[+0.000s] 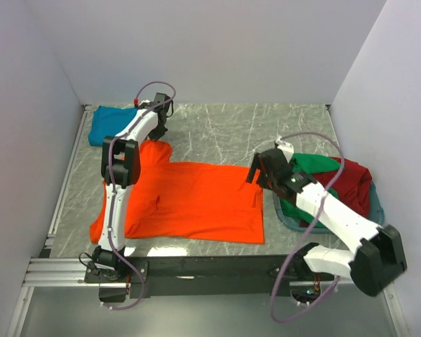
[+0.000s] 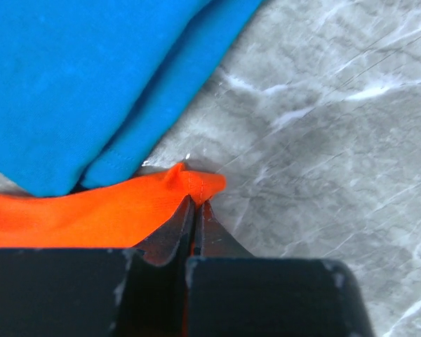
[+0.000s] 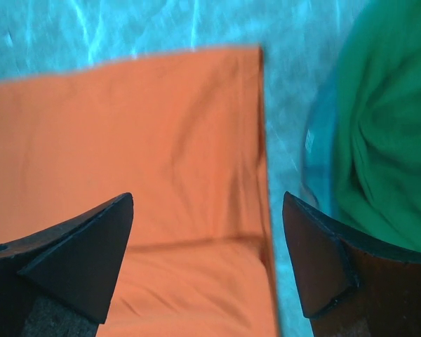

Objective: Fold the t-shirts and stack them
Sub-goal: Fold the tshirt

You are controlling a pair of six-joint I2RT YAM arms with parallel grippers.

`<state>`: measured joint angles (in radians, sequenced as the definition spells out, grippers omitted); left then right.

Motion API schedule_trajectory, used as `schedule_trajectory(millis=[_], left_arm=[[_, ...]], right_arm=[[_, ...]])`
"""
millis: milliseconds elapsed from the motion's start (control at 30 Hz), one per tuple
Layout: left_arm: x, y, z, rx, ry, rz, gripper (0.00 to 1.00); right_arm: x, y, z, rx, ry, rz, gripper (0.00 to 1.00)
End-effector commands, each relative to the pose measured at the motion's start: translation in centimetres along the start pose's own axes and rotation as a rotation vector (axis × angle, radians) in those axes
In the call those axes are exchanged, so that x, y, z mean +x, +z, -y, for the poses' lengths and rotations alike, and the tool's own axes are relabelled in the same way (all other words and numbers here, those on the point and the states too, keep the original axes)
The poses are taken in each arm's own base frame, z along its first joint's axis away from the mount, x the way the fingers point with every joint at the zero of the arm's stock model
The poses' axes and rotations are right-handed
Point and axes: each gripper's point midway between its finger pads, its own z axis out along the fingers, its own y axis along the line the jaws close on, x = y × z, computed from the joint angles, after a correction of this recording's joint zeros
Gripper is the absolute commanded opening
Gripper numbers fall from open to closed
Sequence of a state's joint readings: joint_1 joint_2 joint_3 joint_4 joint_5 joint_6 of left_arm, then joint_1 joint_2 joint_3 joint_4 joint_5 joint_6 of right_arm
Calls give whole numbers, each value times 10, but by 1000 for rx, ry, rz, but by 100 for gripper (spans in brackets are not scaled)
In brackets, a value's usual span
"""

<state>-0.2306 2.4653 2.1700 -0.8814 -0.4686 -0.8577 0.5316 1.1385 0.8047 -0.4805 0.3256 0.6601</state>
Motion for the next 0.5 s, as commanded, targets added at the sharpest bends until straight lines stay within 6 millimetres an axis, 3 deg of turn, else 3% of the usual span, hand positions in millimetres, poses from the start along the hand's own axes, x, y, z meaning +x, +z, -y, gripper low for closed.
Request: schedule_trajectory(millis=[0, 133, 200, 233, 267, 333, 467], left_arm=[[-30, -43, -3, 57, -31, 66, 0], [-41, -73, -14, 91, -76, 112, 0], [-42, -88, -27, 93, -91, 128, 0], [-43, -92, -29, 101, -98, 135, 0], [-41, -96, -30, 115, -97, 136, 0], [-36, -105, -38, 131, -102, 142, 0], [-22, -114, -60, 106, -106, 144, 0]], right_arm=[[-40, 13, -18, 42, 34, 62, 92], [-51, 43, -33, 95, 52, 25, 87], [-50, 56, -31, 144, 37, 1, 83], [-59, 59, -37, 149, 33, 9, 81], [-52, 75, -31, 209, 14, -11, 81], [-60, 83, -36, 239, 12, -12, 79], [-55, 110, -33, 321, -7, -37, 74]])
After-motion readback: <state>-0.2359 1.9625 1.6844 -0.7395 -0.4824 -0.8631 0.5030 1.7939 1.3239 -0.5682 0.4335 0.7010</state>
